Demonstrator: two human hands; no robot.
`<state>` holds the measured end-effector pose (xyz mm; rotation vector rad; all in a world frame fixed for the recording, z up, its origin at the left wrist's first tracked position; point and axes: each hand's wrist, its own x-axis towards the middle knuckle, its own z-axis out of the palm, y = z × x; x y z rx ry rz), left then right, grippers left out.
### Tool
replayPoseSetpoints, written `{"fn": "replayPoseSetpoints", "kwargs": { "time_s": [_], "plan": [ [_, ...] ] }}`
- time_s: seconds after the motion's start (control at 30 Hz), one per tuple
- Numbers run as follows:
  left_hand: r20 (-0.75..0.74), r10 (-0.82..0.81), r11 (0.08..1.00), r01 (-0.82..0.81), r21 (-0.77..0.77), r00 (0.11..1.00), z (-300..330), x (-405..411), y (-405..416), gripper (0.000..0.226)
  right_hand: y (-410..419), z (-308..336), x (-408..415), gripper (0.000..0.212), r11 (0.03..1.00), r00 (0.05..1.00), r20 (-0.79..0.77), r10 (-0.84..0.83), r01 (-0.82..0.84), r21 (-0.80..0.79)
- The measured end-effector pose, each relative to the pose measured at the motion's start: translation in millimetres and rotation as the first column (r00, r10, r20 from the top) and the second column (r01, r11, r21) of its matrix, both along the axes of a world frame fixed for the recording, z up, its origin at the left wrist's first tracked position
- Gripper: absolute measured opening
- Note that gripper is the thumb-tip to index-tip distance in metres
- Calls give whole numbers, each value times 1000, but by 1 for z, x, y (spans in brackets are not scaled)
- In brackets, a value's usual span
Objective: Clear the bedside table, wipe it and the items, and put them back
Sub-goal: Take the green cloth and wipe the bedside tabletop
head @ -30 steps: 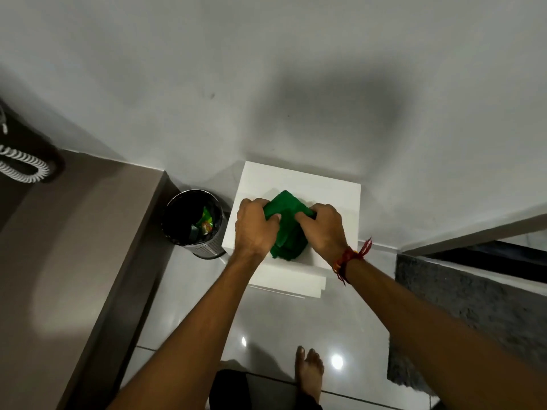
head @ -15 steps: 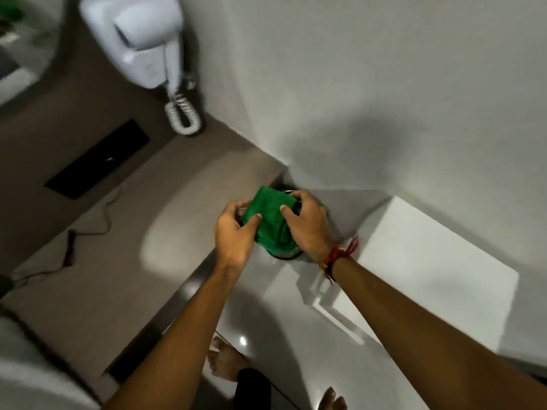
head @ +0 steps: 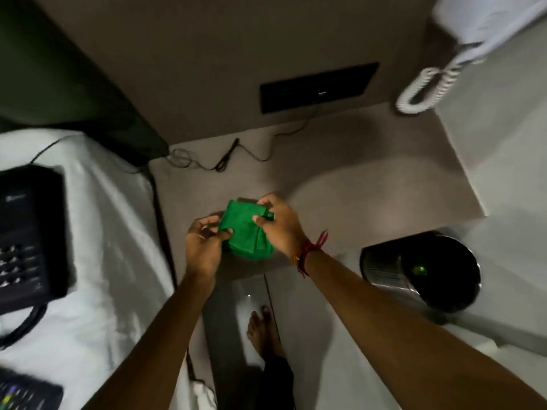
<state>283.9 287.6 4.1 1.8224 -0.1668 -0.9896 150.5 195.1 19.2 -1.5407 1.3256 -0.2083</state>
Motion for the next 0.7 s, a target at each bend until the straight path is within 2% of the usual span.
{"fn": "replayPoseSetpoints", "kwargs": {
  "time_s": [0.03,0.13,0.2,0.23,0.3,0.37,0.4,0.47,0.5,0.6,0.7],
  "plan": [
    [23,11,1000,-11,8,1000,-9,8,6,41,0,-7,12,26,998,998,-20,66,-66,-14],
    [89,-95,995,94,13,992,-32,21,24,34,-2,-25,32,33,962,959,-107,261,-267,-48],
    [227,-211,977,208,40,951,-42,29,38,32,-2,-34,39,40,925,909,-220,354,-375,-65],
    [309,-276,961,269,68,910,-45,30,43,34,-3,-35,38,45,897,869,-326,372,-427,-115],
    [434,-341,939,322,119,834,-48,35,53,39,2,-38,41,53,764,768,-527,363,-569,-303],
    [508,-374,926,343,158,776,-49,36,62,45,11,-40,47,56,569,723,-554,412,-679,-464],
    [516,-393,918,360,169,761,-50,36,65,48,16,-44,50,58,468,679,-554,482,-734,-492],
    [506,-430,900,398,175,748,-51,32,72,58,24,-57,52,63,295,527,-596,606,-845,-446],
    [502,-442,894,411,179,743,-52,30,74,63,25,-66,51,66,257,476,-612,631,-873,-414],
    [517,-457,885,428,183,724,-54,22,77,73,24,-86,43,75,230,447,-623,642,-888,-399],
    [581,-453,885,421,200,676,-57,15,80,69,6,-97,48,79,137,401,-666,629,-900,-413]
  ]
}}
